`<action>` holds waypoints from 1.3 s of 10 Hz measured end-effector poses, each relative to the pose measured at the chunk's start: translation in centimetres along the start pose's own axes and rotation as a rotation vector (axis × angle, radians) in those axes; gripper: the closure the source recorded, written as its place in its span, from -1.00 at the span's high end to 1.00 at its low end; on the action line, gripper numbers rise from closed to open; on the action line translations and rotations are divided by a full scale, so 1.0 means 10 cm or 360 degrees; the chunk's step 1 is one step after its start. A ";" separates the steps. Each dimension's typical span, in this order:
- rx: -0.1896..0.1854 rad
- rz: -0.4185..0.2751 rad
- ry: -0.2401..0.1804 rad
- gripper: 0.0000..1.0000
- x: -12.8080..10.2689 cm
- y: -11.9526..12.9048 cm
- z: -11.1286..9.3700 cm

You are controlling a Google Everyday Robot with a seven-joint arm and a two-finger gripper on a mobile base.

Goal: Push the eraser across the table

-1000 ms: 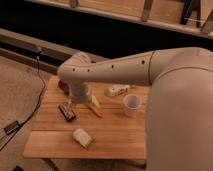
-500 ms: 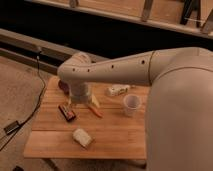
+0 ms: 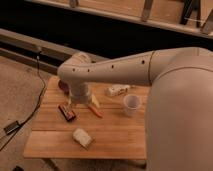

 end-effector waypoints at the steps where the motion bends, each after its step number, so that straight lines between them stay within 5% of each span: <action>1: 0.0000 0.0000 0.0000 0.60 0.00 0.00 0.00; 4: -0.0006 0.0007 0.0002 0.60 -0.06 0.00 0.05; 8: -0.0020 -0.0032 0.0006 0.60 -0.52 0.04 0.42; 13: 0.0045 -0.0195 0.0044 0.60 -1.13 0.38 0.69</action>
